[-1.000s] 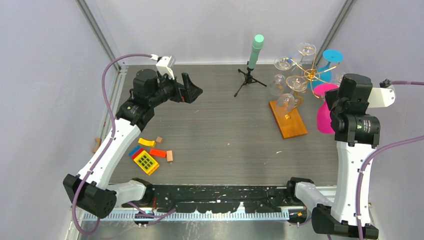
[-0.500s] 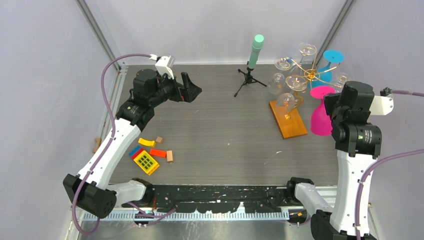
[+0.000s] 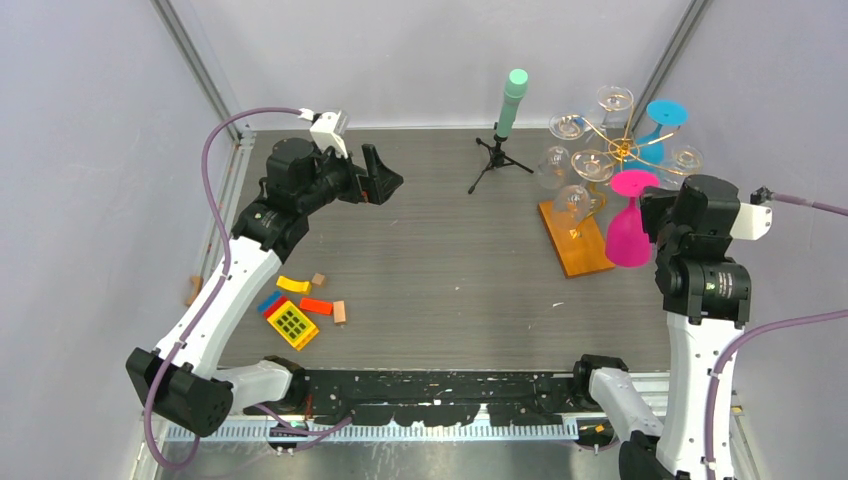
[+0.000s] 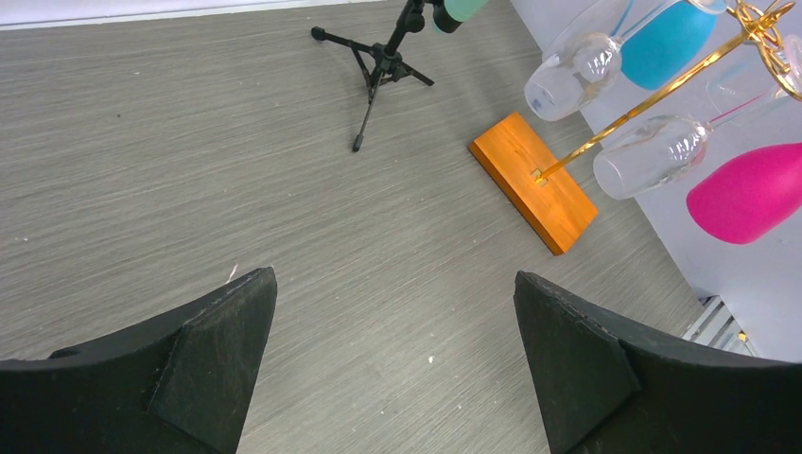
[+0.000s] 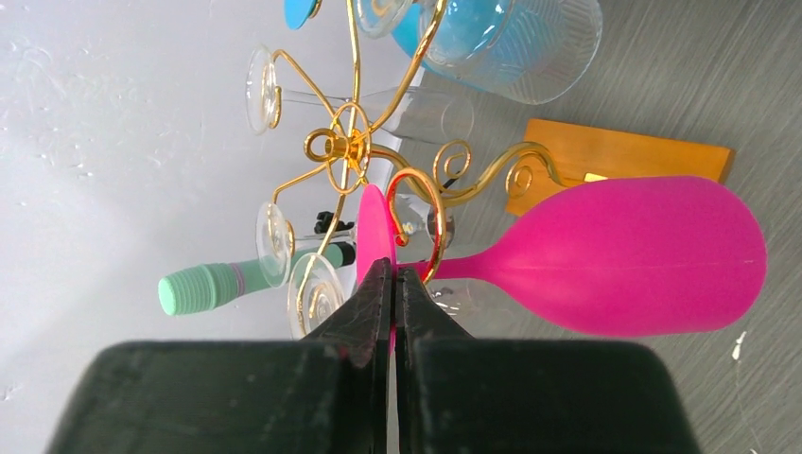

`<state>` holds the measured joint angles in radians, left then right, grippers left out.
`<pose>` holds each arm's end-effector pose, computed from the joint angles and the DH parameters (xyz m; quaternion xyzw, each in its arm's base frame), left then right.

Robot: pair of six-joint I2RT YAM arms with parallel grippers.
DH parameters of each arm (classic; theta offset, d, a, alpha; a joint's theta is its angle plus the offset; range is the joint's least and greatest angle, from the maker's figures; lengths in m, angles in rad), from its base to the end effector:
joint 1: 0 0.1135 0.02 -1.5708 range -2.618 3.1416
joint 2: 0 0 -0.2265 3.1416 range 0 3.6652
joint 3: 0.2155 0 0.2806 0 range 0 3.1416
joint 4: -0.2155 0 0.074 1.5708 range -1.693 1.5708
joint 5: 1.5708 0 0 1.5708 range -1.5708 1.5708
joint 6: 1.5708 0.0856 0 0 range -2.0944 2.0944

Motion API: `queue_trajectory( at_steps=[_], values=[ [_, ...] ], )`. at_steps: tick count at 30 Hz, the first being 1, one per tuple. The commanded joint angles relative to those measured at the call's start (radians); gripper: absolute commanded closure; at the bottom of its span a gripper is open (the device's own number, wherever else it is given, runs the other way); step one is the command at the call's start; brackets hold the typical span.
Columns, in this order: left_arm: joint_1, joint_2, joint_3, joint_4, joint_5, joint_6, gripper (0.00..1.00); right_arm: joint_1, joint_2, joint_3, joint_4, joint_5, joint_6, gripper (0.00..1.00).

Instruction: Take the wine glass off the wine glass rack

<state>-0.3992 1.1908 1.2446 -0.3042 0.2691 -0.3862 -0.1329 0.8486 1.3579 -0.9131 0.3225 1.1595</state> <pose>0.3211 -0.1602 0.3597 0.0874 0.7822 -0.3305 0.5209 0.2175 -0.0564 0.4085 0.5666 0.6044 0.1503 0.5395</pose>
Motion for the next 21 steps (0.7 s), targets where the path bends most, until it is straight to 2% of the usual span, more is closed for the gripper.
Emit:
queue_trajectory(
  at_steps=[1,10,21],
  values=[
    [-0.005,-0.027,-0.004,0.031,-0.010,0.004,0.00,-0.004,-0.002,-0.012,0.109,-0.019,0.043,1.00],
    [-0.007,-0.033,-0.002,0.028,-0.013,0.004,0.00,-0.004,0.046,-0.028,0.230,0.001,0.057,1.00],
    [-0.006,-0.034,-0.002,0.022,-0.030,0.013,0.00,-0.004,0.095,0.020,0.266,0.144,0.049,1.00]
  ],
)
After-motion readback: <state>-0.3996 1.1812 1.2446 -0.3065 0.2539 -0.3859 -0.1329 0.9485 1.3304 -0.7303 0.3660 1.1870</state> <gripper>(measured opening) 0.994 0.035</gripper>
